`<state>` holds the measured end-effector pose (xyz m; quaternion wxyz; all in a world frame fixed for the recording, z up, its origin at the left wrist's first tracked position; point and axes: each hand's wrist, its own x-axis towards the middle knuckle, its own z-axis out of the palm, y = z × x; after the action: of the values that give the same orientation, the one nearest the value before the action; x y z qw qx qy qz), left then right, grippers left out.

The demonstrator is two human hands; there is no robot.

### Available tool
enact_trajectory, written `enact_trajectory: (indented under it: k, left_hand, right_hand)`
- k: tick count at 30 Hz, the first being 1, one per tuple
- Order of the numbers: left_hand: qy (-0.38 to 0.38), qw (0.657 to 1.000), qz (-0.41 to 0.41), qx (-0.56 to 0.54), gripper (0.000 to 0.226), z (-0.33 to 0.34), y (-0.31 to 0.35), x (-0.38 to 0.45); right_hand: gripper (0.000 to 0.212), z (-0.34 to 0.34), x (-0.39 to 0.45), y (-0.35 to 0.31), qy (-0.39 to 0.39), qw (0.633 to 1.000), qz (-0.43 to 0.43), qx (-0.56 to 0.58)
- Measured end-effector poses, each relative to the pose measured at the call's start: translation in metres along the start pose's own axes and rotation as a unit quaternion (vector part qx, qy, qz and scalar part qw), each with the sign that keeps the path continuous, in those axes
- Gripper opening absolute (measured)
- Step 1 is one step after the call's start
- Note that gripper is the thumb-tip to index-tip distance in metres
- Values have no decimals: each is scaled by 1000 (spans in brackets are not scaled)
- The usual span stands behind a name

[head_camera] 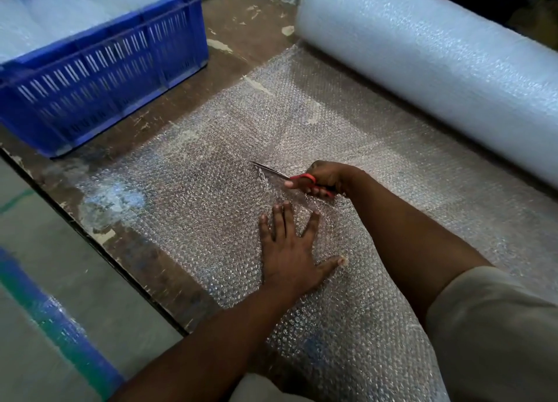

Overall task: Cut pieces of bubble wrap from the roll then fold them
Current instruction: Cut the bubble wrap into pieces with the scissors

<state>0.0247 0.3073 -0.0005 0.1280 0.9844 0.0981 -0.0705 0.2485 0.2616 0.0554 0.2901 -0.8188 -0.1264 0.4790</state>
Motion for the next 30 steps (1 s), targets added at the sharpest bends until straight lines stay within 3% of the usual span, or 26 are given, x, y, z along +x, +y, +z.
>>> enact_trajectory:
  k: [30]
  left_hand:
    - [23,1000,6,-19,109,6,-3,2]
  right_hand:
    - [56,10,38,-37,-30,1000,3,-8]
